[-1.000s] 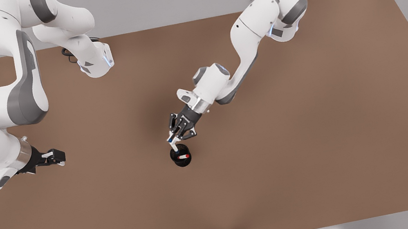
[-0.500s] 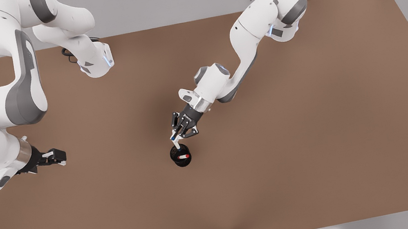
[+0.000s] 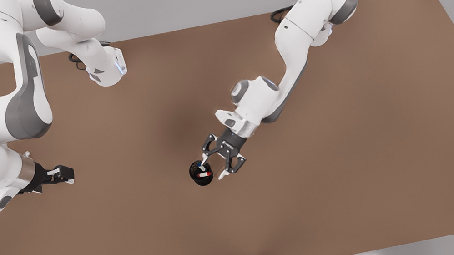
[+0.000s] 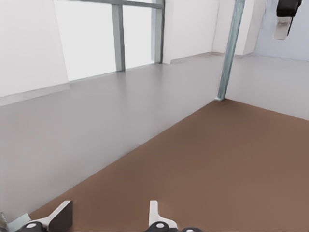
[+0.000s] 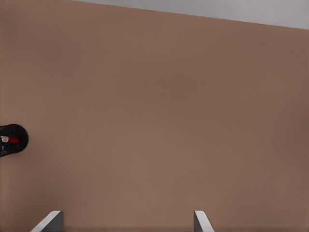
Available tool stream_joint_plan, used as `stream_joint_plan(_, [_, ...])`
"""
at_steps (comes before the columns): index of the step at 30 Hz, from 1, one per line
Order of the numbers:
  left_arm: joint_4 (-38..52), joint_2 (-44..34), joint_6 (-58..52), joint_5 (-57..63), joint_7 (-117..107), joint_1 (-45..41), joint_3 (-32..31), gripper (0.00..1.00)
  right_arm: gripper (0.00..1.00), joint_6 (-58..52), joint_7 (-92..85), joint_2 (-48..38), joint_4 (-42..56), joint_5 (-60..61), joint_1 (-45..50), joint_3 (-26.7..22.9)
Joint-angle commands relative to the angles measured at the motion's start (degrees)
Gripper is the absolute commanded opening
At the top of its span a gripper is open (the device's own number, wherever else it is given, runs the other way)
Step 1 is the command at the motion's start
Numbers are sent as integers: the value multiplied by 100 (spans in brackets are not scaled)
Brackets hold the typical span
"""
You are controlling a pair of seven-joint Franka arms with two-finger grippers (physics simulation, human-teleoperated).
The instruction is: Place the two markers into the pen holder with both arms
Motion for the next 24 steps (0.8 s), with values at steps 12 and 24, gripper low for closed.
stream_joint_plan(12, [1194,-2391,-9414,2648,-4202,2375,1440,100,100,-11,-11,-2,1,8,-28,-2])
stream_joint_plan(24, [614,-2919,-9405,2033,-5389,1496,2372,100,100,-19,-11,-2,1,8,-19,-2])
